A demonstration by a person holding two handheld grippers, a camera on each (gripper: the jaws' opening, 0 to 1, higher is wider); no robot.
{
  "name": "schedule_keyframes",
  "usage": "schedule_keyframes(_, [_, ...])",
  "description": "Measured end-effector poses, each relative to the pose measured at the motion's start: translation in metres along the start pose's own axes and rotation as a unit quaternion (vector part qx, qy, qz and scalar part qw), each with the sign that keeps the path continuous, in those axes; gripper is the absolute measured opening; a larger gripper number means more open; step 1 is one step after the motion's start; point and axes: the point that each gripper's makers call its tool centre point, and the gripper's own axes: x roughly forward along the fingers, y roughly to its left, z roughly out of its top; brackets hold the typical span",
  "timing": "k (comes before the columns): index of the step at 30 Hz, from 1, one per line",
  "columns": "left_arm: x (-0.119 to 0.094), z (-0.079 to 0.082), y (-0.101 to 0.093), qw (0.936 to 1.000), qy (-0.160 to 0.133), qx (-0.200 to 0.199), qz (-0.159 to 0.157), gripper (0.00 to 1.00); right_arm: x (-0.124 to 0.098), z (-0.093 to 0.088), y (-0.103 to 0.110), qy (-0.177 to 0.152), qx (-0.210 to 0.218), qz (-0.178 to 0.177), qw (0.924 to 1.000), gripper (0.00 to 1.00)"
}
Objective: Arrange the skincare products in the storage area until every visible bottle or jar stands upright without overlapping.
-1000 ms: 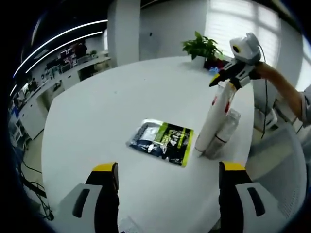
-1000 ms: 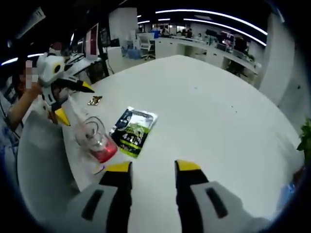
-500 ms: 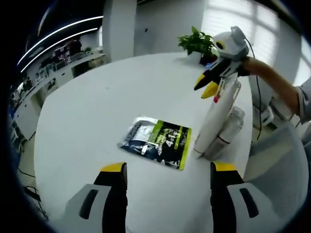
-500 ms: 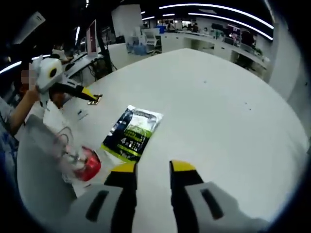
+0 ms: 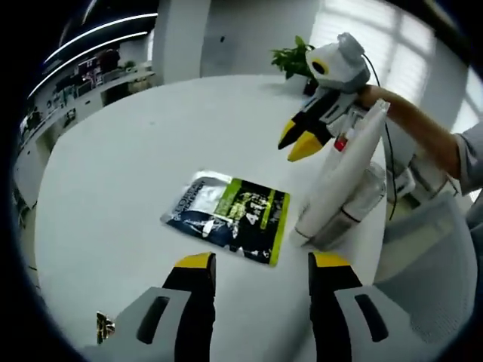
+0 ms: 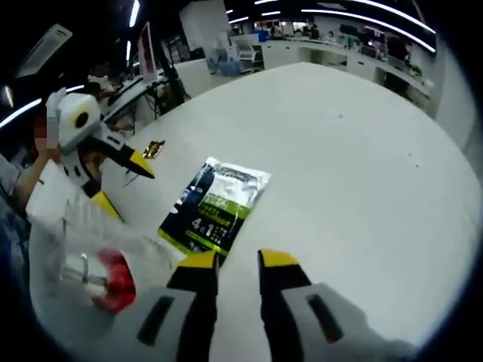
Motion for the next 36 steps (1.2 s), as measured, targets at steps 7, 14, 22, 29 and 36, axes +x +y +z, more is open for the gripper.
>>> schedule_keyframes(7, [0.010,-0.002,0.018,0.9992,0.000,-0.037,0.016,0.39,0.014,0.002,0.001,0.000,0.019,0.025,0.9995,0.17])
schedule_keyframes(14, [0.022,-0.008,0.024,0.9958,0.000,-0.090,0.018,0.34,0.028,0.001,0.003,0.006,0.031,0.038,0.9988,0.15])
schedule_keyframes(22, [0.029,-0.013,0.025,0.9929,0.001,-0.118,0.017,0.32,0.039,-0.004,0.010,0.015,0.041,0.054,0.9976,0.14])
schedule_keyframes(29, [0.038,-0.015,0.031,0.9909,0.000,-0.133,0.018,0.32,0.046,-0.005,0.012,0.021,0.048,0.063,0.9967,0.12])
schedule_keyframes(36, [0.041,-0.017,0.034,0.9890,-0.006,-0.147,0.015,0.30,0.051,-0.010,0.018,0.032,0.048,0.070,0.9958,0.11])
